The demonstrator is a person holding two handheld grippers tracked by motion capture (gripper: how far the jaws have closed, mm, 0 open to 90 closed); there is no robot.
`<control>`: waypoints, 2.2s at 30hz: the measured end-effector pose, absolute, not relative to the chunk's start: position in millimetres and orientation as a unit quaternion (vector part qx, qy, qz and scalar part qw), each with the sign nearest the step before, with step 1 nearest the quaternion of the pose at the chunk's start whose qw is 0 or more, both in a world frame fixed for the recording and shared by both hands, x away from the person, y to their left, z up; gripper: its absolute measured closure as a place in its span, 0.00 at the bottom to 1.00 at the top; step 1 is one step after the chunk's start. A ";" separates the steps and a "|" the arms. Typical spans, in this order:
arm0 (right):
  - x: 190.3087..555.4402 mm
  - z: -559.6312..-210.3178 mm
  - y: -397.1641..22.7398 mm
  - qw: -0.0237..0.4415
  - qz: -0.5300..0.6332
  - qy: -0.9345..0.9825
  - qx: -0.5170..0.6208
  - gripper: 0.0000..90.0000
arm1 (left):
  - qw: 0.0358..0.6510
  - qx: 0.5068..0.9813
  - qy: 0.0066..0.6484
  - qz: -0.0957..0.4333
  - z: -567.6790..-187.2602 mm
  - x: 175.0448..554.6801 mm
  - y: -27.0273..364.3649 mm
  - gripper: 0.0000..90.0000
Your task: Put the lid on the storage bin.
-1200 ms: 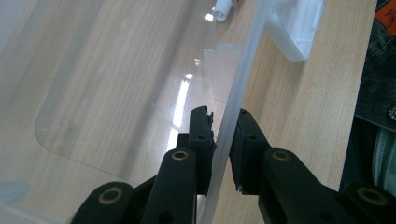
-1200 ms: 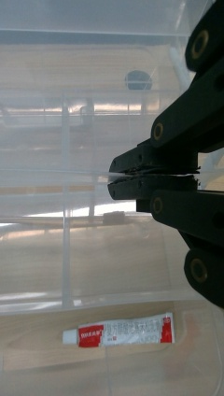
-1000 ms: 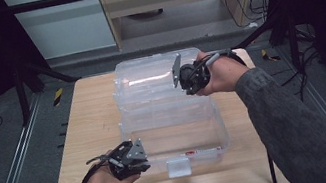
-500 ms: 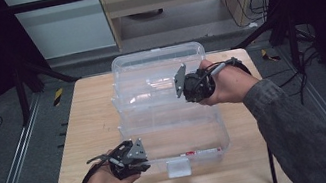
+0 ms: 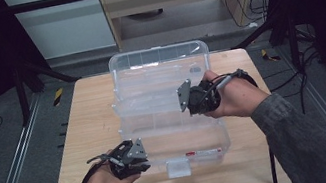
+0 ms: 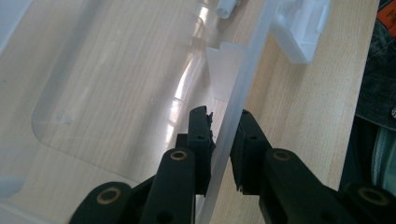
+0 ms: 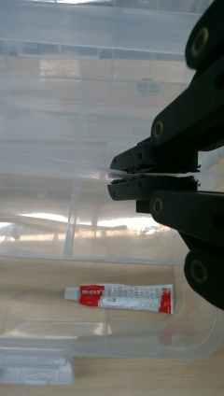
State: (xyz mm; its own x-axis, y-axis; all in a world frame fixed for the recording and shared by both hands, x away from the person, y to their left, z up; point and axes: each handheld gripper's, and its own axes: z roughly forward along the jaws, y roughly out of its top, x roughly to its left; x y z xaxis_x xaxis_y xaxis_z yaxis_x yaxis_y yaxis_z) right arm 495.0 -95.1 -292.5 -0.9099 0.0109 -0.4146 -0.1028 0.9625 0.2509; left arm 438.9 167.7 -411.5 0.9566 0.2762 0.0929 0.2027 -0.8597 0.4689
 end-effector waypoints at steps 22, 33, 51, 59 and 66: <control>479.6 -299.9 -102.1 0.202 0.124 0.971 -0.037 0.94 | 0.239 0.956 0.140 0.092 -413.1 434.2 163.6 0.86; 477.0 -303.2 -106.4 0.195 0.136 0.971 -0.035 0.95 | 0.244 0.955 0.142 0.093 -413.7 433.7 162.8 0.85; 468.1 -310.2 -110.2 0.185 0.144 0.972 -0.033 0.95 | 0.244 0.953 0.141 0.111 -414.8 430.2 161.2 0.83; 467.4 -310.9 -108.9 0.178 0.141 0.973 -0.036 0.95 | 0.248 0.951 0.145 0.114 -415.6 428.7 160.7 0.83; 468.3 -310.5 -109.8 0.179 0.142 0.973 -0.035 0.94 | 0.265 0.944 0.150 0.130 -412.2 426.5 163.6 0.71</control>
State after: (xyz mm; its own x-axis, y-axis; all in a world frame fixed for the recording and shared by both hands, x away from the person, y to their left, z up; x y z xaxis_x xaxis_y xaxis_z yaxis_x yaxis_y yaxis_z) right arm 468.3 -109.8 -310.5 -0.9333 -0.0174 -0.3588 -0.1191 0.9573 0.2634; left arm 426.5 163.6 -412.2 0.9213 0.3514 0.1664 0.2132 -0.8145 0.5396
